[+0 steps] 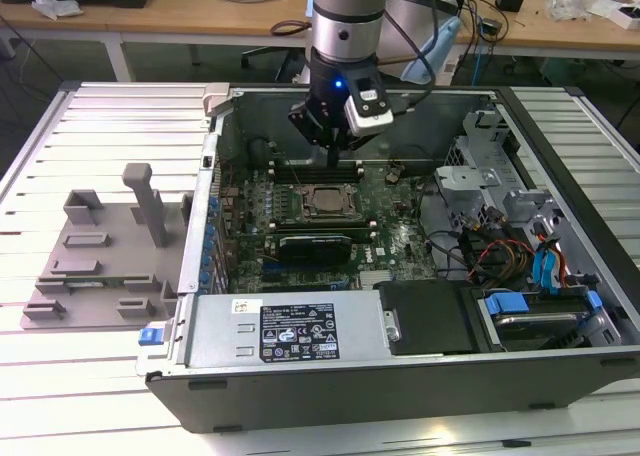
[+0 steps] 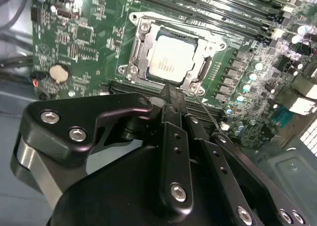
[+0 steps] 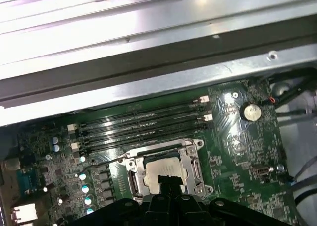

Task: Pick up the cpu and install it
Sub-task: 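Install the first cpu locking lever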

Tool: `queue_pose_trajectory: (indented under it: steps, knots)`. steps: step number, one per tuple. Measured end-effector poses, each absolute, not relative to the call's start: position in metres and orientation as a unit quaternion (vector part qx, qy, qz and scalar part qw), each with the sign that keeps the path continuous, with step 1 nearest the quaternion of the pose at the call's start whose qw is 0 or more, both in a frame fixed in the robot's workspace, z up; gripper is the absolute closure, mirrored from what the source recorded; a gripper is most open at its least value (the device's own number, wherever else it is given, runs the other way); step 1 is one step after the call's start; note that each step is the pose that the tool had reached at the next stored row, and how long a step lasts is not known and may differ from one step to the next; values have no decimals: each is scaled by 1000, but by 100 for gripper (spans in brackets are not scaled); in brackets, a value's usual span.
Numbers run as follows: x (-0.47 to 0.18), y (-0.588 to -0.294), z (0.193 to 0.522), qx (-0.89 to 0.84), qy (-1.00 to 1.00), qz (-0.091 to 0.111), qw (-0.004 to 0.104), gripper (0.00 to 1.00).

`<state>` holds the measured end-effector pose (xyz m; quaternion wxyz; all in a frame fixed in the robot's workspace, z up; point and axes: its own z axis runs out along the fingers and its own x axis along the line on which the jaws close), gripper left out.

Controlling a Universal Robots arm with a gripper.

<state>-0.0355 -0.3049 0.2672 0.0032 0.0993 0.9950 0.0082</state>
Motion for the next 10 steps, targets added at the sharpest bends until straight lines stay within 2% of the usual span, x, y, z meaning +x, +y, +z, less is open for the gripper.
queue_pose_trajectory:
  steps: [10]
  knots:
    - [-36,-305,267,-4,1000,8,2,89]
